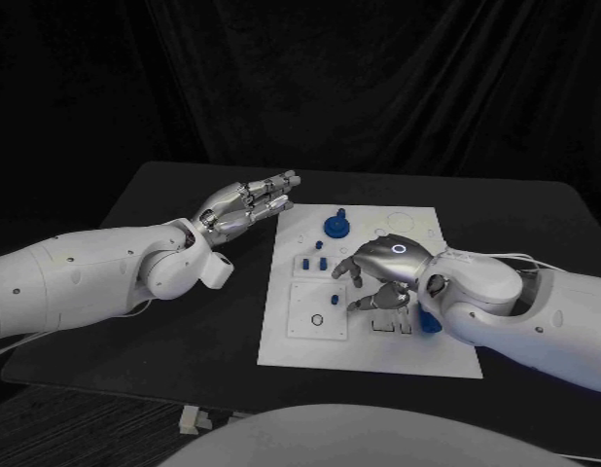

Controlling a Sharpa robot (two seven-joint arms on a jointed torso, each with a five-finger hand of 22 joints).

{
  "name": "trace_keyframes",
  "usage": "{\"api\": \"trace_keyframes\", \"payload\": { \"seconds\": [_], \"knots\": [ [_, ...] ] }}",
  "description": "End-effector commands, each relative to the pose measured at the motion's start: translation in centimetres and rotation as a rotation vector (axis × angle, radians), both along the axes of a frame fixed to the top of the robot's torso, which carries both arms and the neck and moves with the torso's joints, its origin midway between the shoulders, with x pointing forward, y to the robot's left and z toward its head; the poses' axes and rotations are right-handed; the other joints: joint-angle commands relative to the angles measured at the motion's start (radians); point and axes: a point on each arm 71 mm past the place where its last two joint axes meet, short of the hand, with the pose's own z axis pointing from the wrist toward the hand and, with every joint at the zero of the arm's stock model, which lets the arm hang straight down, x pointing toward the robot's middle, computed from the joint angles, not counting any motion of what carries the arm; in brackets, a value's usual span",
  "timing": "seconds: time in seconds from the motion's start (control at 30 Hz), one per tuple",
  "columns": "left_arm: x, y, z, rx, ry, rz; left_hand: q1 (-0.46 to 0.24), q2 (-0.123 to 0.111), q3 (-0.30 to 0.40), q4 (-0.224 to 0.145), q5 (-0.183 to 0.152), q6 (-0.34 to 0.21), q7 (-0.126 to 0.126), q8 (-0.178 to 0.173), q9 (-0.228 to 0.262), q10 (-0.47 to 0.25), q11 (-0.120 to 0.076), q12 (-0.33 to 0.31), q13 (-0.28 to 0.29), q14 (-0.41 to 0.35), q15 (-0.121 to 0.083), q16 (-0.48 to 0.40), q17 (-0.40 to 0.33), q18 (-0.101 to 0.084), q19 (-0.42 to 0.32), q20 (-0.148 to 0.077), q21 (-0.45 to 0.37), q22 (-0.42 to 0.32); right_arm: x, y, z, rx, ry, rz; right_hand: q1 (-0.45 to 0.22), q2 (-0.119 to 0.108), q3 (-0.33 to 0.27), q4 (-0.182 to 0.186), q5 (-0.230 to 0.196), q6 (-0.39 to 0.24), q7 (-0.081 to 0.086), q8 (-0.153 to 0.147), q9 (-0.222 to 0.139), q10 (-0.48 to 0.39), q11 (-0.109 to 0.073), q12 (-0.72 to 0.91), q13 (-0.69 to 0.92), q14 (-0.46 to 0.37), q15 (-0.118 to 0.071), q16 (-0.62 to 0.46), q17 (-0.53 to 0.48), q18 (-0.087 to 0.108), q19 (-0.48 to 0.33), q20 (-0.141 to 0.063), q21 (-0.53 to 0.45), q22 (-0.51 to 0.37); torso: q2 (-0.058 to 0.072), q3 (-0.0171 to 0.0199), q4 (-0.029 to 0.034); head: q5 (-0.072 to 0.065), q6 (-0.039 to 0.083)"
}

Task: Assemble the parts on the task board

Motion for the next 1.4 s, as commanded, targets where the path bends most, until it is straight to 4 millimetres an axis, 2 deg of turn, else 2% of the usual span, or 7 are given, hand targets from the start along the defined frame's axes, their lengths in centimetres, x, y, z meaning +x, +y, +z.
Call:
{"api": "trace_keyframes", "payload": {
  "seconds": [0.03,0.3,0.37,0.53,0.73,0.97,1.4],
  "knots": [
    [-0.1,-0.1,0.1,-0.021,-0.008,0.001,0.009,-0.002,0.008,0.0,0.004,0.006,0.001,0.002,0.001,-0.003,0.006,0.007,-0.001,0.003,0.007,-0.004,-0.001,0.001,0.002,0.008,0.0,0.0,0.4,-0.7,2.1,0.076,-0.1,0.018,-0.034,0.018,-0.102,0.0,-0.004,0.024,-0.011,0.014,-0.001,0.012,-0.015,0.019,0.009,0.009,-0.019,0.01,0.019,0.003,0.009,-0.018,0.025,0.178,0.0,0.0,-0.0001,0.002,0.0],
    [-0.2,0.0,0.2,-0.024,-0.013,0.004,0.009,-0.002,0.007,0.001,0.005,0.007,0.001,0.002,0.001,-0.003,0.007,0.007,-0.001,0.003,0.007,-0.004,-0.001,0.001,0.003,0.008,0.0,0.0,2.1,-4.6,6.8,0.167,-0.178,-0.076,-0.018,0.084,-0.122,-0.004,0.017,0.078,-0.017,0.031,-0.006,0.002,-0.007,-0.03,-0.011,0.063,-0.015,0.073,0.142,-0.022,0.06,-0.019,0.135,0.209,0.0,0.0002,0.0,-0.005,0.0],
    [-0.3,0.0,0.3,-0.026,-0.015,0.004,0.009,-0.002,0.007,0.001,0.005,0.008,0.001,0.002,0.001,-0.003,0.007,0.007,-0.001,0.003,0.007,-0.004,-0.001,0.001,0.003,0.008,0.0,0.001,2.7,-5.7,7.8,0.174,-0.203,-0.115,0.04,0.098,-0.083,-0.013,0.101,0.106,-0.023,0.033,-0.013,0.005,0.007,-0.1,-0.052,0.066,-0.005,0.076,0.148,-0.023,0.065,-0.007,0.145,0.211,0.0,0.0002,0.0002,-0.011,0.0],
    [-0.3,0.0,0.3,-0.03,-0.021,0.005,-0.005,0.0,0.002,0.013,-0.003,0.017,-0.004,0.004,0.002,-0.002,0.004,0.008,-0.001,0.003,0.006,-0.004,-0.001,-0.002,0.003,0.007,0.0,0.0,3.9,-7.8,8.6,0.139,-0.229,-0.189,0.088,0.087,-0.045,-0.017,0.143,0.124,-0.03,0.025,-0.024,0.011,0.016,-0.173,-0.095,0.067,0.0,0.079,0.154,-0.021,0.063,-0.002,0.138,0.209,0.0,0.0002,0.0,-0.019,0.0],
    [-0.4,-0.1,0.4,-0.033,-0.023,0.004,-0.007,0.001,0.002,0.014,-0.004,0.021,-0.005,0.004,0.002,-0.002,0.004,0.009,-0.001,0.003,0.005,-0.004,-0.001,-0.002,0.003,0.007,0.0,0.001,5.1,-8.7,7.5,0.022,-0.211,-0.238,0.032,0.058,-0.049,-0.002,0.01,0.131,-0.031,0.016,-0.033,-0.015,0.023,-0.212,-0.113,0.063,-0.009,0.071,0.14,-0.014,0.052,-0.008,0.109,0.2,0.0,0.0003,0.0,-0.025,0.0],
    [-0.4,-0.1,0.4,-0.035,-0.024,0.002,-0.007,0.001,0.001,0.014,-0.005,0.02,-0.006,0.004,0.002,-0.002,0.003,0.009,-0.001,0.003,0.005,-0.004,-0.001,-0.002,0.003,0.007,0.0,0.0,5.6,-9.0,5.6,-0.042,-0.188,-0.237,0.063,0.063,-0.012,-0.011,0.166,0.149,-0.025,0.015,-0.038,-0.006,0.021,-0.22,-0.117,0.066,-0.01,0.074,0.15,-0.015,0.053,-0.012,0.109,0.2,0.0,0.0002,0.0001,-0.03,0.0],
    [-0.3,0.0,0.4,-0.038,-0.034,0.009,-0.064,0.015,-0.021,0.015,-0.037,-0.003,-0.004,0.0,-0.001,-0.002,0.007,0.013,-0.001,0.003,0.005,-0.004,-0.001,-0.009,0.003,0.007,0.0,-0.004,5.2,-8.9,3.7,-0.049,-0.144,-0.203,-0.155,0.033,-0.013,0.003,0.032,0.145,-0.017,-0.001,-0.047,0.026,0.019,-0.223,-0.117,0.071,0.004,0.089,0.176,-0.017,0.056,0.0,0.119,0.203,0.0,0.0004,-0.0002,-0.045,0.0]
  ]
}}
